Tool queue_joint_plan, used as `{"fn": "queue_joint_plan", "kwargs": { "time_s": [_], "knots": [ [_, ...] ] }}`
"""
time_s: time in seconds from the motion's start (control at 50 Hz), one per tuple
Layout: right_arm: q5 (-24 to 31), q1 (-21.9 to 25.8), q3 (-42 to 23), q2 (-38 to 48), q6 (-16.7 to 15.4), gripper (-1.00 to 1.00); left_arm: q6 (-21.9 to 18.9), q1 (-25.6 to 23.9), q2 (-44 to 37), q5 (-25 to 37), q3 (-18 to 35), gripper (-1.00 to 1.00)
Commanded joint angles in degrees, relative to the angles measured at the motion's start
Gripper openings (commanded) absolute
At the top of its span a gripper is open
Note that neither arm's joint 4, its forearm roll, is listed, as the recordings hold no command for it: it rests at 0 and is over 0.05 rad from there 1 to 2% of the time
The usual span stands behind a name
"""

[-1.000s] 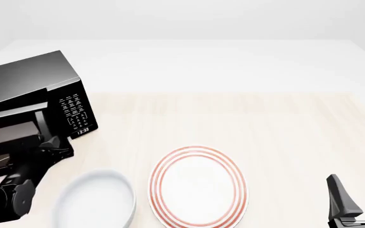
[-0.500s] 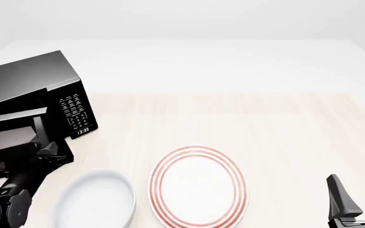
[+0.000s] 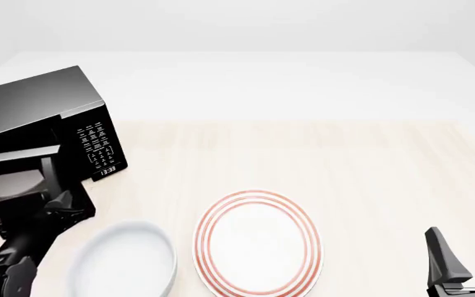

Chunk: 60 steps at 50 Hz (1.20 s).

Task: Open the microwave.

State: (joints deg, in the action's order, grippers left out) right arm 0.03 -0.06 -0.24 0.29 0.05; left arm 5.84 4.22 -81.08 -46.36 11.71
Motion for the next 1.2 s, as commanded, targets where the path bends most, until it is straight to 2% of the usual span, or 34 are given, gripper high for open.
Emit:
{"fn": "queue_joint_plan", "kwargs": {
  "time_s": [0.02,0.36,0.7,1.2],
  "knots": [
    [0.0,0.0,0.0,0.0,0.0,1.00,2.9,-5.7,4.9,-1.9,3.2,-1.00],
    [0.0,0.0,0.0,0.0,0.0,1.00,2.6,-6.4,6.9,-1.2,1.9,-1.00],
    [0.0,0.0,0.0,0.0,0.0,1.00,3.0,-6.7,7.5,-3.2,-0.5,-1.00],
    [0.0,0.0,0.0,0.0,0.0,1.00,3.5,-6.7,7.3,-4.6,-1.2,-1.00]
  ]
}}
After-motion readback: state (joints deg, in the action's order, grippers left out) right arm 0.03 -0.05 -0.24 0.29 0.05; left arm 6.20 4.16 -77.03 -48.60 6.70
